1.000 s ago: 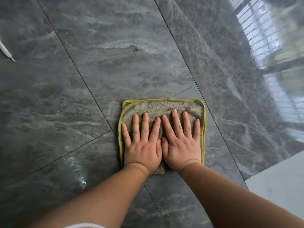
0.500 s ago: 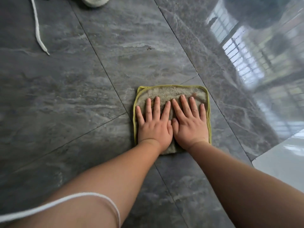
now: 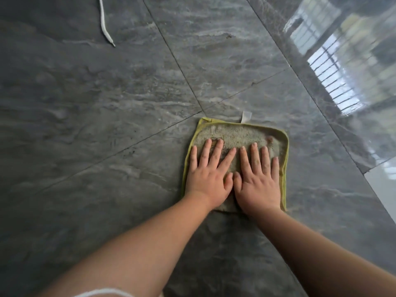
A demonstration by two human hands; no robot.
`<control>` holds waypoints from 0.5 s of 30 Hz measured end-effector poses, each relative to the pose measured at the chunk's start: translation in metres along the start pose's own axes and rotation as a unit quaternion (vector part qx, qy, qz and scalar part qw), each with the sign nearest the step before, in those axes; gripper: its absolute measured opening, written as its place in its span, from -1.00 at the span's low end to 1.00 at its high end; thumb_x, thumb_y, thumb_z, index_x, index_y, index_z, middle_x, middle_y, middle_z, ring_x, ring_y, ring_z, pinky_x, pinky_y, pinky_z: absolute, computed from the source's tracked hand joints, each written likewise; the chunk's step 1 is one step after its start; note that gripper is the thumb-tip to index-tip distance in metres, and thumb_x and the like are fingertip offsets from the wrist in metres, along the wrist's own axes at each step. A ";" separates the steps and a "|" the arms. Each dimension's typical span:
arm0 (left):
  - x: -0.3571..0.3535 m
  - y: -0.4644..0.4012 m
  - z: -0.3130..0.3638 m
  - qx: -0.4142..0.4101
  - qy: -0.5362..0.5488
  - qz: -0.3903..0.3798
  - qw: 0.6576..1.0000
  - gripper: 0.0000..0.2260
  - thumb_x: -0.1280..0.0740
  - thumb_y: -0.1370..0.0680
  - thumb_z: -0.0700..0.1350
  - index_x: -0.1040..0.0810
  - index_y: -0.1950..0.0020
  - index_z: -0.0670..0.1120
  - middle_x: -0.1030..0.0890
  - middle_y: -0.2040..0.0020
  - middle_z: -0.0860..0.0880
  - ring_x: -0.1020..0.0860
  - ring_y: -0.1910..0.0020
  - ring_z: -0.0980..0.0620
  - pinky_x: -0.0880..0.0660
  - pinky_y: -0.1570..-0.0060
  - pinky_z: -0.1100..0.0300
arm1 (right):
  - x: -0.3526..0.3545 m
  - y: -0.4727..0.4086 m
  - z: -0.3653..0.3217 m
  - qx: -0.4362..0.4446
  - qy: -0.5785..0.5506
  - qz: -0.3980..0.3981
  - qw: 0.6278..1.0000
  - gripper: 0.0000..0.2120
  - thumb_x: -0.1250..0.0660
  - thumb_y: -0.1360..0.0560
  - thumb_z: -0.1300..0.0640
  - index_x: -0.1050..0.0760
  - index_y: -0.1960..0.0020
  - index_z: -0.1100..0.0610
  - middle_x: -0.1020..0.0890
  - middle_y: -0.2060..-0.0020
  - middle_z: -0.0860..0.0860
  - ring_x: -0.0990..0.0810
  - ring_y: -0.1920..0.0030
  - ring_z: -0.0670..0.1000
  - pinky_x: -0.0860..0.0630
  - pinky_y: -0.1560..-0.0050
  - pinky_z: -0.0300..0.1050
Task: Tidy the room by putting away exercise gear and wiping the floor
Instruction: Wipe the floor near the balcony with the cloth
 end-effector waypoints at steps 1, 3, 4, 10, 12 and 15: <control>-0.005 0.016 -0.004 0.006 0.003 -0.001 1.000 -0.42 -0.09 -0.55 0.15 -0.08 -0.58 0.14 -0.06 -0.62 -0.06 0.03 -0.59 -0.18 0.07 -0.48 -0.31 | -0.006 0.010 -0.007 0.012 0.002 0.000 1.000 -0.33 0.02 -0.58 -0.16 0.10 -0.63 -0.01 0.07 -0.62 0.07 0.20 -0.61 0.14 0.16 -0.56 0.25; -0.011 0.045 -0.014 0.024 0.002 -0.004 1.000 -0.41 -0.12 -0.55 0.14 -0.11 -0.58 0.14 -0.08 -0.62 -0.05 0.01 -0.59 -0.17 0.04 -0.48 -0.30 | -0.015 0.026 -0.021 0.049 0.014 -0.003 0.999 -0.32 -0.01 -0.58 -0.17 0.07 -0.63 0.01 0.02 -0.62 0.10 0.17 -0.61 0.17 0.10 -0.55 0.29; -0.013 0.057 -0.021 0.037 0.004 -0.005 0.999 -0.40 -0.14 -0.54 0.14 -0.12 -0.58 0.15 -0.08 -0.61 -0.04 0.00 -0.59 -0.16 0.03 -0.48 -0.30 | -0.019 0.033 -0.030 0.070 0.019 -0.008 0.997 -0.31 -0.01 -0.58 -0.18 0.06 -0.63 0.01 0.00 -0.62 0.11 0.15 -0.61 0.18 0.08 -0.55 0.31; -0.007 0.089 -0.097 0.178 0.016 0.034 0.983 -0.36 -0.17 -0.47 0.14 -0.13 -0.57 0.22 -0.12 -0.61 -0.02 -0.06 -0.59 -0.10 0.00 -0.49 -0.27 | -0.022 0.025 -0.110 0.186 0.010 -0.017 0.982 -0.37 0.00 -0.62 -0.23 0.02 -0.63 -0.06 -0.03 -0.61 0.06 0.08 -0.61 0.18 0.10 -0.54 0.32; -0.001 0.086 -0.126 0.208 0.007 0.053 0.977 -0.37 -0.13 -0.47 0.14 -0.15 -0.57 0.20 -0.14 -0.60 -0.04 -0.09 -0.58 -0.11 0.00 -0.49 -0.27 | -0.017 0.003 -0.139 0.217 -0.005 -0.006 0.976 -0.38 0.00 -0.61 -0.24 -0.03 -0.62 -0.08 -0.05 -0.61 0.04 0.07 -0.61 0.17 0.13 -0.54 0.30; 0.004 0.077 -0.149 0.236 0.003 0.050 0.970 -0.36 -0.08 -0.47 0.15 -0.11 -0.57 0.21 -0.13 -0.61 -0.05 -0.08 -0.58 -0.11 0.01 -0.50 -0.25 | -0.011 -0.018 -0.157 0.232 -0.015 -0.012 0.972 -0.37 -0.04 -0.60 -0.22 -0.04 -0.62 -0.10 -0.06 -0.62 0.01 0.07 -0.61 0.15 0.17 -0.55 0.29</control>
Point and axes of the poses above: each hand's wrist, its own y-axis away from the middle knuckle, its own x-axis out of the back of the hand, z = x × y, the point moved 6 cm from there along -y, towards the middle knuckle
